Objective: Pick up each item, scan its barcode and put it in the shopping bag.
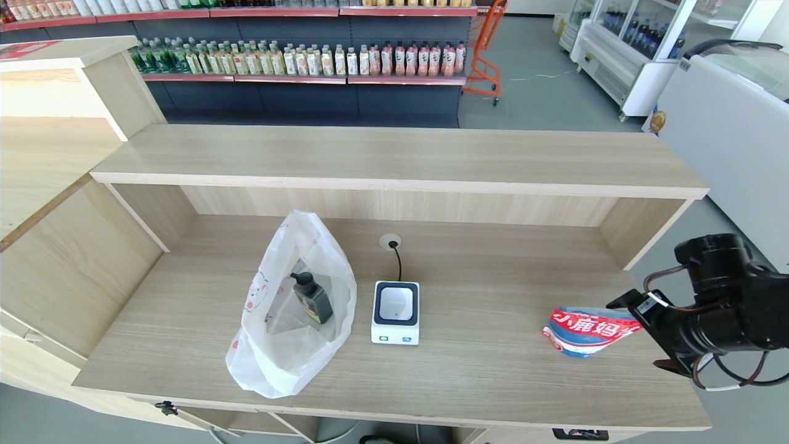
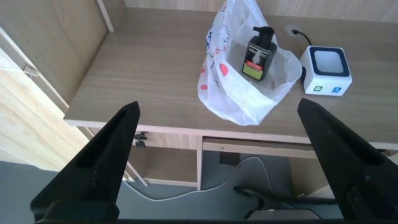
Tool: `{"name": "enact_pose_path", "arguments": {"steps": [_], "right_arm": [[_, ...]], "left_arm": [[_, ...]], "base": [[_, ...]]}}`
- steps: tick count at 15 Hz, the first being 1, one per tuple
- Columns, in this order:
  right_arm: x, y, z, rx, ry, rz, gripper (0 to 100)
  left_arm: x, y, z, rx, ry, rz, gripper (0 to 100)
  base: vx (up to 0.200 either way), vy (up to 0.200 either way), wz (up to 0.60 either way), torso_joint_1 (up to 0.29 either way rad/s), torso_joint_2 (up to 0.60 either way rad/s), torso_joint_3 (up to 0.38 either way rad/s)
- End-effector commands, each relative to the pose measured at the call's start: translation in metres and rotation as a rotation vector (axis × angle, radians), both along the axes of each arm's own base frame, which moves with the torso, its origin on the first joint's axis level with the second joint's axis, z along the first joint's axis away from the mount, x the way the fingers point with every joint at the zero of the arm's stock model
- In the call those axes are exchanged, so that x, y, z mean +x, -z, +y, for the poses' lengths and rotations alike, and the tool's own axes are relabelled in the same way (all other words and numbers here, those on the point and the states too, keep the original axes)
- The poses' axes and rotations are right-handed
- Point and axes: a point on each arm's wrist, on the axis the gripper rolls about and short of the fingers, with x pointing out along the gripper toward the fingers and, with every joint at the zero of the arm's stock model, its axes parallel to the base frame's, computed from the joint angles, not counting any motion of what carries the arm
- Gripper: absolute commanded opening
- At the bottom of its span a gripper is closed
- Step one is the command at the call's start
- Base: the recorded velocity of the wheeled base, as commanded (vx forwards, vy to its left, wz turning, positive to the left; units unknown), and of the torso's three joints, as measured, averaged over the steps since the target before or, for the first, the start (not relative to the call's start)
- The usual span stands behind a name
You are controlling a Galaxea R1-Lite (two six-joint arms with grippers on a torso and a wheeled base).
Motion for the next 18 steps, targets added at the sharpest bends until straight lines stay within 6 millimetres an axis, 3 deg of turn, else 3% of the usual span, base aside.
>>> {"name": "enact_pose_path", "arguments": {"steps": [1, 7, 8, 10, 14, 17, 18], "right_arm": [[0.009, 0.022, 0.009, 0.002, -0.034, 0.067, 100], [0.04, 0.035, 0.017, -0.051, -0.108, -0.01, 100], [0.047, 0.035, 0.017, -0.069, -0.127, -0.023, 0], [0.058, 0.038, 0.018, -0.108, -0.165, -0.024, 0], [0.061, 0.051, 0.032, -0.315, -0.322, 0.024, 0], [0.056, 0.021, 0.056, -0.357, -0.455, -0.14, 0], [0.042, -0.011, 0.075, -0.273, -0.646, -0.279, 0]], "left_arm": [[0.0, 0.0, 0.0, 0.0, 0.0, -0.001, 100], [0.0, 0.0, 0.0, 0.0, 0.0, -0.001, 100], [0.0, 0.0, 0.0, 0.0, 0.0, -0.001, 100], [0.0, 0.0, 0.0, 0.0, 0.0, -0.001, 100], [0.0, 0.0, 0.0, 0.0, 0.0, -0.001, 100], [0.0, 0.0, 0.0, 0.0, 0.0, -0.001, 100], [0.0, 0.0, 0.0, 0.0, 0.0, -0.001, 100]], "base": [[0.0, 0.0, 0.0, 0.0, 0.0, 0.0], [0.0, 0.0, 0.0, 0.0, 0.0, 0.0], [0.0, 0.0, 0.0, 0.0, 0.0, 0.0], [0.0, 0.0, 0.0, 0.0, 0.0, 0.0], [0.0, 0.0, 0.0, 0.0, 0.0, 0.0], [0.0, 0.0, 0.0, 0.0, 0.0, 0.0], [0.0, 0.0, 0.0, 0.0, 0.0, 0.0]]}}
